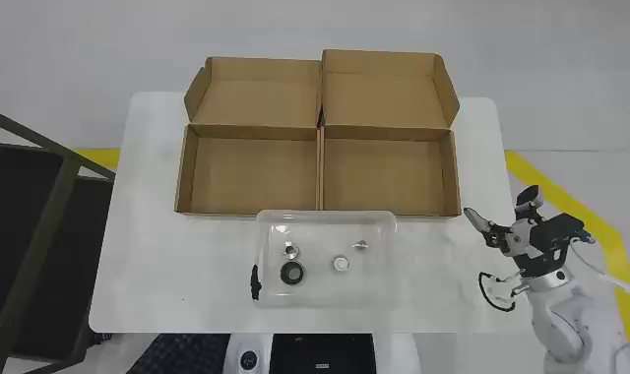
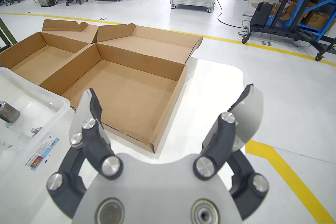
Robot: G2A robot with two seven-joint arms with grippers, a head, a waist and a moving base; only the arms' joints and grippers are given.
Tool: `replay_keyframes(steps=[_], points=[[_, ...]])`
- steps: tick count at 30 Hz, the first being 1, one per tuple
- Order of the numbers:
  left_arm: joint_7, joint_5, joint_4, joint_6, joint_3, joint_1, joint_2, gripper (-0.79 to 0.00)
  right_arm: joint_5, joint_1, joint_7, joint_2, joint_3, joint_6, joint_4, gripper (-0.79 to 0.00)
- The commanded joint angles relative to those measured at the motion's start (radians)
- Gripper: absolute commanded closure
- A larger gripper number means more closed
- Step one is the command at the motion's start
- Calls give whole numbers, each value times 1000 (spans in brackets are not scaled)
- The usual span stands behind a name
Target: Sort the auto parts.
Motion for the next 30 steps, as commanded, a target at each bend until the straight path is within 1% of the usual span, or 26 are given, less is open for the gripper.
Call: replay_keyframes(steps=[1,16,19,24,27,30], points=[[0,0,0,0,0,0,0,-784,0,0,0,0,0,0,0,-784],[0,0,0,0,0,0,0,-785,0,0,0,0,0,0,0,-785],[0,0,0,0,0,0,0,-785,-18,3,30,1,-11,18,-20,-785],[0,0,0,0,0,0,0,-785,-71,11,96,8,-45,-44,-82,-785],[0,0,0,0,0,0,0,-785,-104,29,143,15,-72,-107,-122,-785],[0,0,0,0,0,0,0,-785,-156,53,221,25,-99,-211,-165,-785]])
